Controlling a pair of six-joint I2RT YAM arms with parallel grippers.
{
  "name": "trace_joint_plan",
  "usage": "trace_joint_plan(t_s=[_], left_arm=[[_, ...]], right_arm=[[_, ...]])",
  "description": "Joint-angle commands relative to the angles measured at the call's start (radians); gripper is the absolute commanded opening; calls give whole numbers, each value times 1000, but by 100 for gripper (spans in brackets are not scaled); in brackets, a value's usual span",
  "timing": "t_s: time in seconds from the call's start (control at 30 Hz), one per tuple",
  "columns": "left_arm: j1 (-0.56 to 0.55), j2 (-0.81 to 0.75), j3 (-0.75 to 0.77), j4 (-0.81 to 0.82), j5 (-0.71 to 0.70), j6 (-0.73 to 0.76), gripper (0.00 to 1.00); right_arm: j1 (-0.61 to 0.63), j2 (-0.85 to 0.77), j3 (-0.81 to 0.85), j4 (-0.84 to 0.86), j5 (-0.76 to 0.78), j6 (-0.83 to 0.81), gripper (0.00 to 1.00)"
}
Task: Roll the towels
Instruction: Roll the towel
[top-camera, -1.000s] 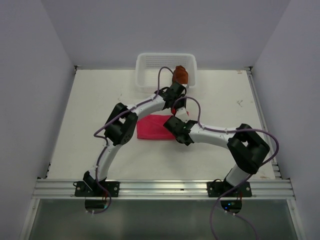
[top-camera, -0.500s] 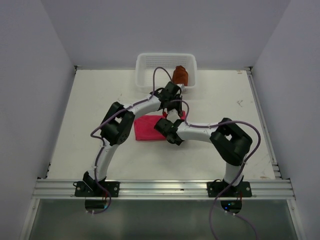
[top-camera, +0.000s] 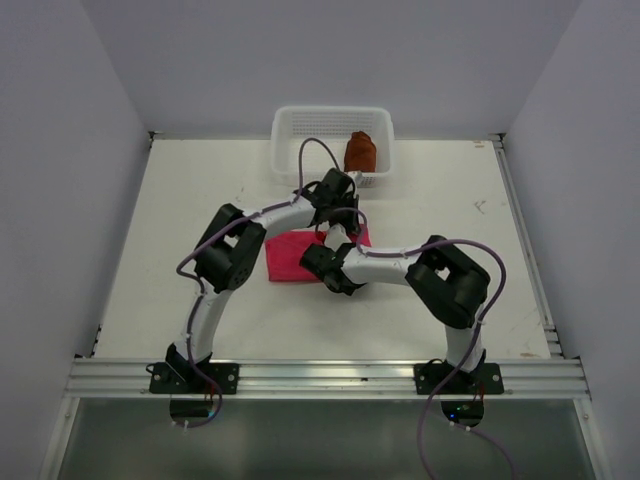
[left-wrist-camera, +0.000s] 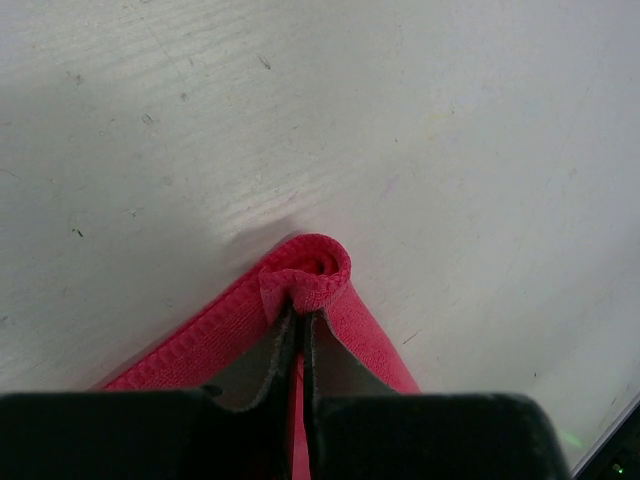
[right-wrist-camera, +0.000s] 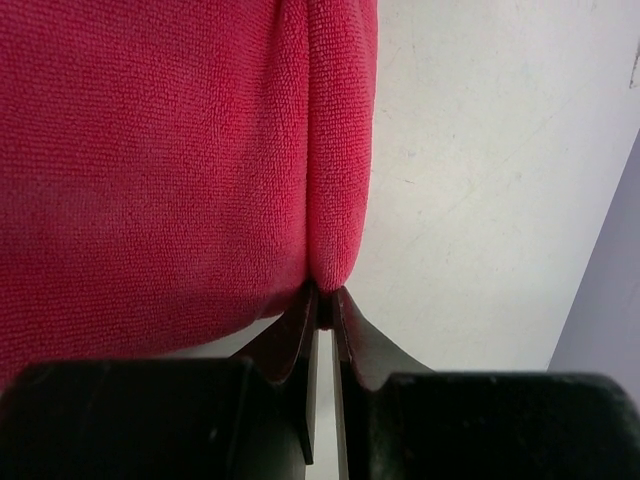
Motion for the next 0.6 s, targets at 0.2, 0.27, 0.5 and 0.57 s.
trace_joint_plan(t_s=[0.2,0.27,0.5,0.57], left_arm=[[-1,-50,-67,28,-96,38,0],[0,-52,-68,25,-99,40,0],[-1,-59,-94,33,-105,38,0],[0,-61,-101,36,-105,37,0]], right_arm=[[4,-104,9,-1,-37,18,22],[6,-143,-1,5,-44,26,26],[-7,-318,-131,142,-151,56,44],[-8,-348,-154,154,-166,64,46]])
